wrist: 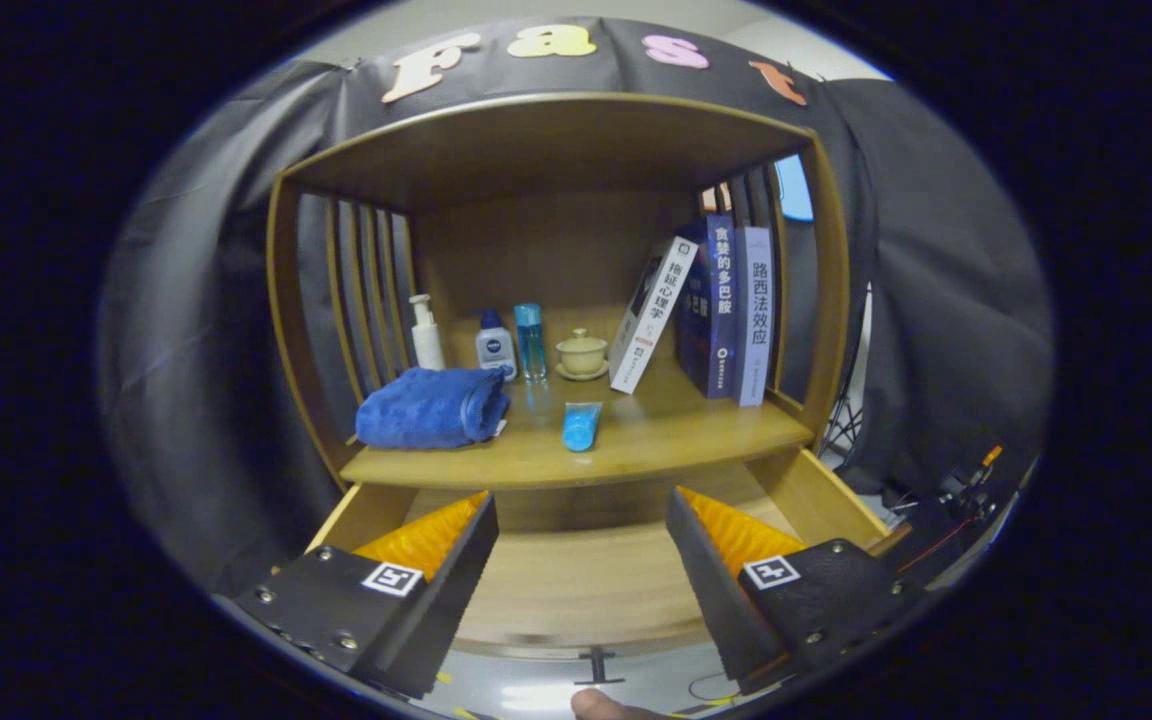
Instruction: Pull open the drawer, take out the items inside it, and place them on the countertop above the cabinet.
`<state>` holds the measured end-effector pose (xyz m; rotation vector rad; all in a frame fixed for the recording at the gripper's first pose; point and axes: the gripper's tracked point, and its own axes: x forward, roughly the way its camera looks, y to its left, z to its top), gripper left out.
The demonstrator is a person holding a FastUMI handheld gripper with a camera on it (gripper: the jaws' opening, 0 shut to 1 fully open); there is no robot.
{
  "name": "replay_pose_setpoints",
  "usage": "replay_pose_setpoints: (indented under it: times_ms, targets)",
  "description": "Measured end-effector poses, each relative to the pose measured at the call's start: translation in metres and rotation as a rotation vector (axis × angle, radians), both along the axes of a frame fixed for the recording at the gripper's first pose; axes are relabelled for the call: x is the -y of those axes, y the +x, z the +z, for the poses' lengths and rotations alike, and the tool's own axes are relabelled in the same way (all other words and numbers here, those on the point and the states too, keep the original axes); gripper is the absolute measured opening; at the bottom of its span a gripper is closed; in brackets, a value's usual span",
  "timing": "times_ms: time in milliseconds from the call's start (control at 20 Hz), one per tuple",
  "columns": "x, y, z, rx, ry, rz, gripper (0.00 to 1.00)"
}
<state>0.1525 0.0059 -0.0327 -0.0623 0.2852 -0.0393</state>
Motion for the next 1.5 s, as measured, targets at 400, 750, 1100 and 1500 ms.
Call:
replay_pose_setpoints:
  times_ms: [400,750,1100,1500]
  targets:
    - [0.002,-0.085,-0.019,0.117,-0.001,-0.029,1.00]
    - [-0.003,-0.119,-0.077,0.073,-0.034,0.011,1.00]
    - [-0.007,-0.115,-0.123,0.042,-0.046,0.018,1.00]
    - [-0.004,-0.093,-0.160,0.000,-0.040,-0.004,1.00]
